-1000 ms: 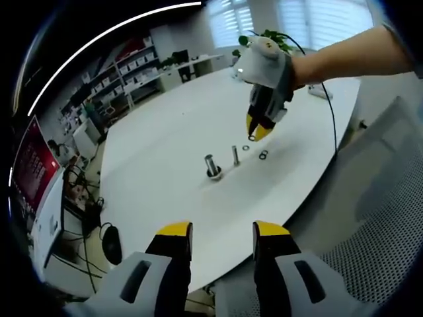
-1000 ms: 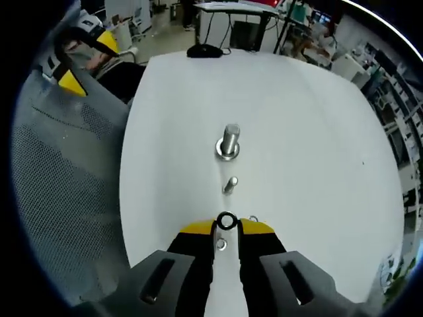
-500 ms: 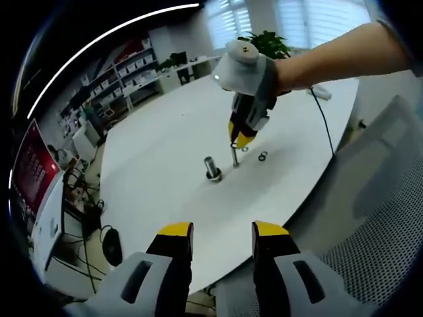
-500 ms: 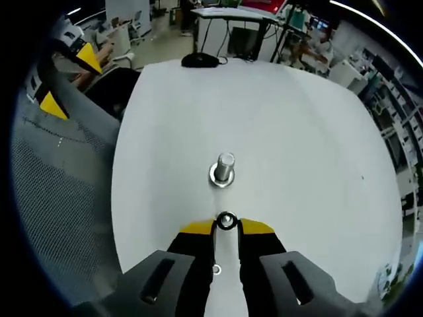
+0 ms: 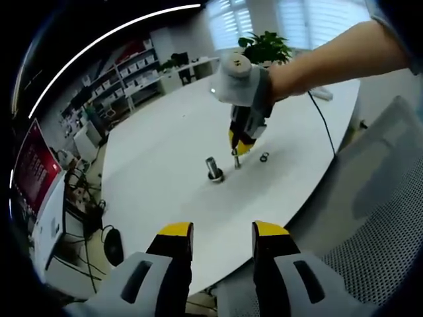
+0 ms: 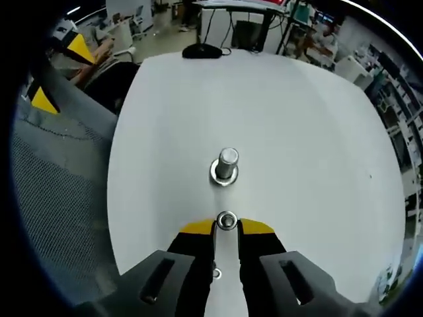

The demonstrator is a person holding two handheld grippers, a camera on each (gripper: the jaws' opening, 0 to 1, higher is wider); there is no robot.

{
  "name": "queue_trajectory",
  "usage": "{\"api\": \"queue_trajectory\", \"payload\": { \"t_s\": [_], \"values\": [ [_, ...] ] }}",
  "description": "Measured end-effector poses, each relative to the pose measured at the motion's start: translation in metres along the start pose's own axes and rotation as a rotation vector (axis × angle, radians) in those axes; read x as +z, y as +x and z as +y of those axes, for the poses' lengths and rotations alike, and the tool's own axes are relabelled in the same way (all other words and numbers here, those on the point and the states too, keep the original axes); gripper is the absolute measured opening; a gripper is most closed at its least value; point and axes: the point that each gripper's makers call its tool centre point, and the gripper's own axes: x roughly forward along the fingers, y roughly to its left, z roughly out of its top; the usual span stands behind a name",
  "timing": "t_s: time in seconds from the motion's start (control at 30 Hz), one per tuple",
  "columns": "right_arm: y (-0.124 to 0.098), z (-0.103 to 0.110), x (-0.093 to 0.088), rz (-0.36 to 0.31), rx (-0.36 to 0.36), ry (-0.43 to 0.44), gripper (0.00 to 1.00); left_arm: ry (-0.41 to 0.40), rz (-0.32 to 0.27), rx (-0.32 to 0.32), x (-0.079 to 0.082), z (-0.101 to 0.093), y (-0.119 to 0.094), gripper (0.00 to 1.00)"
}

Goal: Place the washer onto the threaded stud by aligning its center hole with the stud, sliding it down to the base, and recovering from edge contact or off-axis alignment until the washer reaches the visible bottom stop.

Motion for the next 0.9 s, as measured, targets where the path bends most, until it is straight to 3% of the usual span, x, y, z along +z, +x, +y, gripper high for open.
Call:
{"api": "queue_trajectory", "payload": {
  "t_s": [0.33, 0.43, 0.7, 0.9],
  "values": [
    [0.026, 0.0, -0.009, 0.044, 0.017, -0.008, 0.15, -0.002, 0.004, 0.003, -0.001, 0.001, 0.001, 0.33],
    [0.03, -0.002, -0.011, 0.045, 0.014, 0.015, 0.22, -0.003, 0.004, 0.002, -0.001, 0.001, 0.001, 0.33],
    [0.02, -0.001, -0.031, 0.056, 0.035, 0.033, 0.23, -0.004, 0.001, 0.001, 0.0, 0.002, 0.001, 0.33],
    [0.009, 0.014, -0.05, 0.067, 0.088, -0.004, 0.24, -0.004, 0.006, -0.006, -0.001, 0.0, 0.002, 0.33]
  ]
}}
